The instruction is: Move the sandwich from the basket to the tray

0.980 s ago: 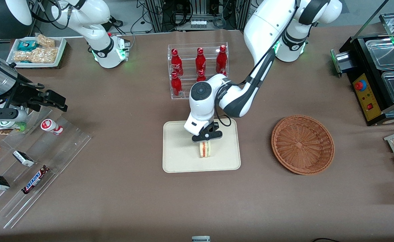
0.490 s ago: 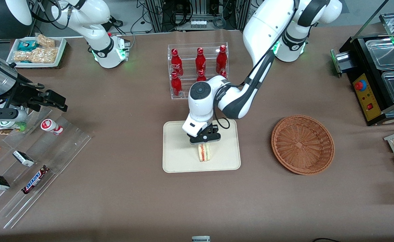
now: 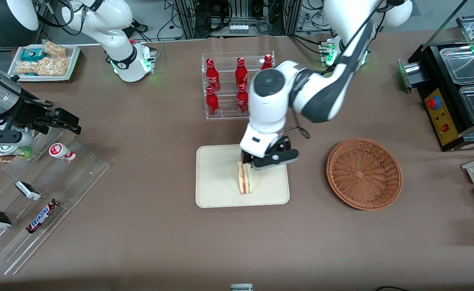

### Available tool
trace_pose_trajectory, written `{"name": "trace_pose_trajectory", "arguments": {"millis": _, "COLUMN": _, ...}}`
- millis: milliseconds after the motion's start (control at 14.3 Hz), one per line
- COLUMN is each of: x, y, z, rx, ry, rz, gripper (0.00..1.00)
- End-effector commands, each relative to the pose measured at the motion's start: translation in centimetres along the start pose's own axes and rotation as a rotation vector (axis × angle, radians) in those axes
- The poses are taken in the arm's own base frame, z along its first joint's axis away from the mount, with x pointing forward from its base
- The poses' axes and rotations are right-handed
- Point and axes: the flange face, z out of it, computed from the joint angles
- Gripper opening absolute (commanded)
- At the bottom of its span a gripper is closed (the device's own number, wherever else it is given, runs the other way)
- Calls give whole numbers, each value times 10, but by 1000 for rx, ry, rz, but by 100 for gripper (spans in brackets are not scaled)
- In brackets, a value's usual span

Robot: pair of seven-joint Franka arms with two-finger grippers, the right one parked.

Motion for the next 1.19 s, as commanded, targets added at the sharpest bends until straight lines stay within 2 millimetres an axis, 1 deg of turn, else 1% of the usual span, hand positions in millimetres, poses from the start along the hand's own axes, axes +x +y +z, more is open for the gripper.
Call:
{"name": "trace_pose_trajectory", "arguments": {"millis": 0, "x": 10, "y": -36, "z": -30, "rx": 18, "ry": -58, "rz": 24, "gripper": 100}}
{"name": "trace_pose_trajectory", "arguments": {"millis": 70, "x": 24, "y": -57, "z": -33, "rx": 37, "ry": -82, "rz": 0, "gripper": 100}}
{"name": "trace_pose_trajectory", "arguments": {"millis": 210, "x": 39, "y": -84, "z": -31, "rx": 71, "ry": -119, "rz": 4, "gripper": 100}}
{"name": "trace_pose_trajectory", "arguments": {"millis": 350, "x": 55, "y": -127, "z": -34, "rx": 81, "ry": -137, "rz": 35, "gripper": 100}}
{"name": "trace_pose_trajectory", "arguments": {"millis": 420, "x": 60, "y": -152, "z": -38, "rx": 81, "ry": -146, "rz": 53, "gripper": 100}}
{"name": "trace_pose_trajectory", "arguments": {"millis": 490, "x": 64, "y": -171, "z": -40, "rx": 76, "ry": -157, "rz": 66, "gripper": 100}}
{"name": "trace_pose_trajectory", "arguments": {"millis": 560, "x": 70, "y": -197, "z": -43, "rx": 75, "ry": -165, "rz": 77, "gripper": 100}}
{"name": "trace_pose_trajectory", "arguments": {"millis": 630, "x": 73, "y": -216, "z": -45, "rx": 75, "ry": -176, "rz": 94, "gripper": 100}}
{"name": "trace_pose_trajectory", "arguments": {"millis": 910, "x": 89, "y": -287, "z": -69, "rx": 75, "ry": -234, "rz": 178, "gripper": 100}}
{"name": "trace_pose_trajectory", "arguments": {"millis": 1050, "x": 94, "y": -317, "z": -81, "rx": 69, "ry": -255, "rz": 238, "gripper": 100}}
{"name": "trace_pose_trajectory", "arguments": {"millis": 1120, "x": 93, "y": -330, "z": -93, "rx": 63, "ry": -254, "rz": 267, "gripper": 100}}
